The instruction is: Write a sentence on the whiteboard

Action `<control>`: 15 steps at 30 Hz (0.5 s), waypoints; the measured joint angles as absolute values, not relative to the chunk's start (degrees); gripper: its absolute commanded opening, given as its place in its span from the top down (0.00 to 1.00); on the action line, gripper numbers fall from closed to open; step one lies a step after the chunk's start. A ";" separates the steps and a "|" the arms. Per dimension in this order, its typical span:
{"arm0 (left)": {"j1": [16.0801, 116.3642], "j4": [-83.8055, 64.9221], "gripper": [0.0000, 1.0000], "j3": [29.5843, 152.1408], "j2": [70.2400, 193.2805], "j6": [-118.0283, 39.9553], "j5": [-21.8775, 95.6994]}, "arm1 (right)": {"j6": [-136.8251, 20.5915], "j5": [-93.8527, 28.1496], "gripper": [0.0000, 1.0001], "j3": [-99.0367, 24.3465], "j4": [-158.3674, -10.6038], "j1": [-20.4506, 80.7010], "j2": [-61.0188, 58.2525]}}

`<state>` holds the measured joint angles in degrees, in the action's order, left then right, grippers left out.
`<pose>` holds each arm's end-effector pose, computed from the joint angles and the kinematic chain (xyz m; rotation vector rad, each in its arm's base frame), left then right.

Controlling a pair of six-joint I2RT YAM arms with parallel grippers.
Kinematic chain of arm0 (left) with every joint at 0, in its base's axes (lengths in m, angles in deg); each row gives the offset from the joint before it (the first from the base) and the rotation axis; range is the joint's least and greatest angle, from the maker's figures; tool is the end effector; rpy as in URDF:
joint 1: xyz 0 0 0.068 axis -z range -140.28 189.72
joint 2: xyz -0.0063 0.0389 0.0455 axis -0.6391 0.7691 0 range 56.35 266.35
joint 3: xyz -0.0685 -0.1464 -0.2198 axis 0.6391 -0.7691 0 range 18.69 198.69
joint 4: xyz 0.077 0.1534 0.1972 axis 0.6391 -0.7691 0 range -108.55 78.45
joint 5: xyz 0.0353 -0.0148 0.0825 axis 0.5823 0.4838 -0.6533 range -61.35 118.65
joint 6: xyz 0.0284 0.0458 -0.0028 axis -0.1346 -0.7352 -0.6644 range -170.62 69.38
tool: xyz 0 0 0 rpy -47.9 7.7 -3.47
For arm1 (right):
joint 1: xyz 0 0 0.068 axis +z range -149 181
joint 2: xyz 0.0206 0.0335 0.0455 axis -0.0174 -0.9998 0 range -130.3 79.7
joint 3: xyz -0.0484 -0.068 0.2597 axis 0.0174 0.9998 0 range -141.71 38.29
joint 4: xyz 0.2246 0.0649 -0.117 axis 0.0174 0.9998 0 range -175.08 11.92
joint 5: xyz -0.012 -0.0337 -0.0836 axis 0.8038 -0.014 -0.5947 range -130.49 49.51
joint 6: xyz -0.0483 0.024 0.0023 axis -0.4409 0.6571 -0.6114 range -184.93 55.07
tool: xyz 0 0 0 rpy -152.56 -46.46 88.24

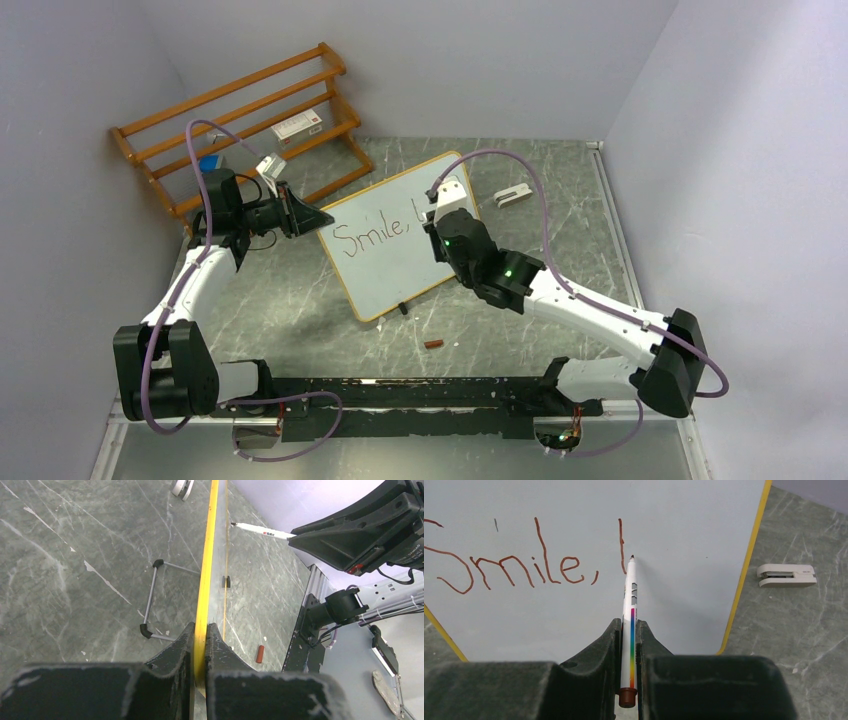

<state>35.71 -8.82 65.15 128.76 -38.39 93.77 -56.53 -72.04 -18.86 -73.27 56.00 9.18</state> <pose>0.2701 -0.0135 0.2768 0.4834 1.8422 -1.2010 0.1752 0.2175 0.3197 -0.4423 1.8952 0.1787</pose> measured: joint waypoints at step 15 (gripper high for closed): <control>35.71 -8.82 0.95 65.15 128.80 -38.41 93.82 | -56.59 -72.11 1.00 -18.68 -74.45 55.32 7.60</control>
